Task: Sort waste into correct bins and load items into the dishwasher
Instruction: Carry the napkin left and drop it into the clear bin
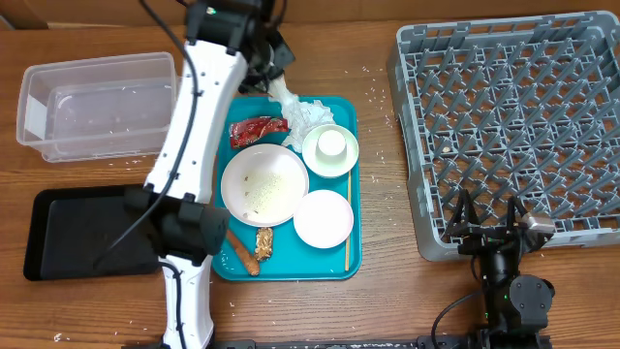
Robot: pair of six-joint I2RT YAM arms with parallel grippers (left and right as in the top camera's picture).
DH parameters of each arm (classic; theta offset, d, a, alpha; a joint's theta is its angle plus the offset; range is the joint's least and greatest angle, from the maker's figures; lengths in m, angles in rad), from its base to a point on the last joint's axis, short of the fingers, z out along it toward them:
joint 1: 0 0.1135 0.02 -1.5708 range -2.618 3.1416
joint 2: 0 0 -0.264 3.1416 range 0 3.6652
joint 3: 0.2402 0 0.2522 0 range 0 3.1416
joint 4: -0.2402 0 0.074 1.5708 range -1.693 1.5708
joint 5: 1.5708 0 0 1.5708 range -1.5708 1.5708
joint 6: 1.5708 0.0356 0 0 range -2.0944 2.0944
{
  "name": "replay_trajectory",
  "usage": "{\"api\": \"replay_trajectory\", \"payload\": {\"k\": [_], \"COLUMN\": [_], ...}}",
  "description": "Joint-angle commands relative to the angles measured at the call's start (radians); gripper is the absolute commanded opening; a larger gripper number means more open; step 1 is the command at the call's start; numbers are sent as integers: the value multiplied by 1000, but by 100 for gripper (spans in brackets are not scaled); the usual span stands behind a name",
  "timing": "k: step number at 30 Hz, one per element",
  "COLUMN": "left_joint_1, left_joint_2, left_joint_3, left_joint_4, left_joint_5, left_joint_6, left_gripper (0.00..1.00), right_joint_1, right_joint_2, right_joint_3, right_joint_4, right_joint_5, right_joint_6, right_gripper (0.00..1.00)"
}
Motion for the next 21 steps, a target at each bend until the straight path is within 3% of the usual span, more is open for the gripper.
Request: {"api": "replay_trajectory", "payload": {"k": [1, 8, 15, 20, 21], "left_joint_1": [66, 237, 426, 513, 522], "left_joint_2": [-45, -46, -43, -43, -43], "left_joint_3": [56, 74, 63, 47, 47], "left_joint_4": [-3, 4, 31, 35, 35], "left_joint_5": [-65, -178, -179, -177, -177], "left_joint_6": [27, 26, 26, 26, 26], "left_gripper": [4, 4, 4, 27, 38], "right_joint_1": [-1, -1, -1, -1, -1], "right_joint_2": [-10, -10, -10, -10, -10], "right_joint_3": [-10, -10, -10, -10, -10], "right_joint_4": [7, 7, 7, 7, 7], "right_joint_5": [5, 5, 5, 5, 5], "right_joint_6": [-2, -2, -2, -2, -2], "right_gripper": [100, 100, 100, 100, 100]}}
